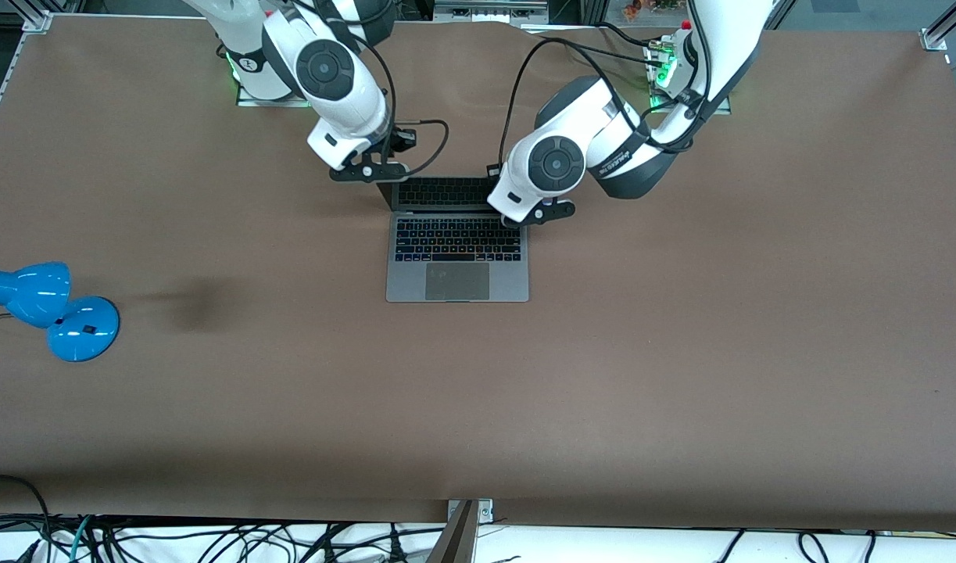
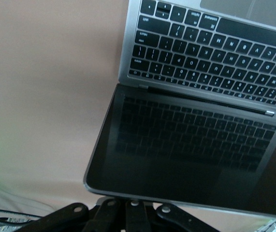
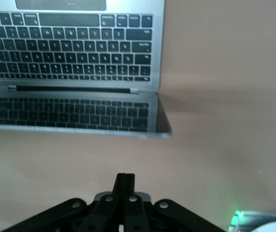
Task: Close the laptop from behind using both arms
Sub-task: 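Push the screen's back down toward the keyboard with both grippers, then press the lid flat onto the keyboard with both grippers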
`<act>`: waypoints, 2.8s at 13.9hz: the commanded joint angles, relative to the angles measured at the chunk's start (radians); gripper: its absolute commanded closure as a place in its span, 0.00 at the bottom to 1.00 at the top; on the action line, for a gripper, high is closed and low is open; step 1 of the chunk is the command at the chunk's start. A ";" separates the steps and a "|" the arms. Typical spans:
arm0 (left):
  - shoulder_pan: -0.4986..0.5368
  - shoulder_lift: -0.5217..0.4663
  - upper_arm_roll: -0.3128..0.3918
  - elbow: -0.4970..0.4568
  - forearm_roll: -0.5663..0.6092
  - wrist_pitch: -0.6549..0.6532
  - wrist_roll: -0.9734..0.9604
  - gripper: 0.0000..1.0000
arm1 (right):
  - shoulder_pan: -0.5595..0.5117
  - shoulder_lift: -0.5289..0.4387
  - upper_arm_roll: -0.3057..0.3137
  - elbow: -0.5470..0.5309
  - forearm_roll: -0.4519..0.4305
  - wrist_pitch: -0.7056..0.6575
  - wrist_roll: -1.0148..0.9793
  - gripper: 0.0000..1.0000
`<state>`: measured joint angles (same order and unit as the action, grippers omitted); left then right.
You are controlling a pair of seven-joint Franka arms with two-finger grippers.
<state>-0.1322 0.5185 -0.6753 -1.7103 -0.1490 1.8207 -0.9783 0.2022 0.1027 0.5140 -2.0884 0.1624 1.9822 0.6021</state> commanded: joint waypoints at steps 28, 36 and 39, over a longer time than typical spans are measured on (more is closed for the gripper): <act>-0.093 0.245 0.150 0.259 0.143 0.057 -0.023 1.00 | -0.014 0.488 -0.084 0.379 -0.365 0.170 -0.030 1.00; -0.150 0.383 0.230 0.339 0.149 0.169 -0.011 1.00 | -0.014 0.583 -0.115 0.452 -0.376 0.207 -0.030 1.00; -0.184 0.400 0.278 0.353 0.147 0.178 -0.010 1.00 | -0.014 0.617 -0.120 0.472 -0.400 0.222 -0.025 1.00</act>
<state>-0.2798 0.8871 -0.4261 -1.4112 -0.0368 2.0008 -0.9799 0.1881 0.6833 0.3947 -1.6573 -0.2076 2.1997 0.5803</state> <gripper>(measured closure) 0.991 0.991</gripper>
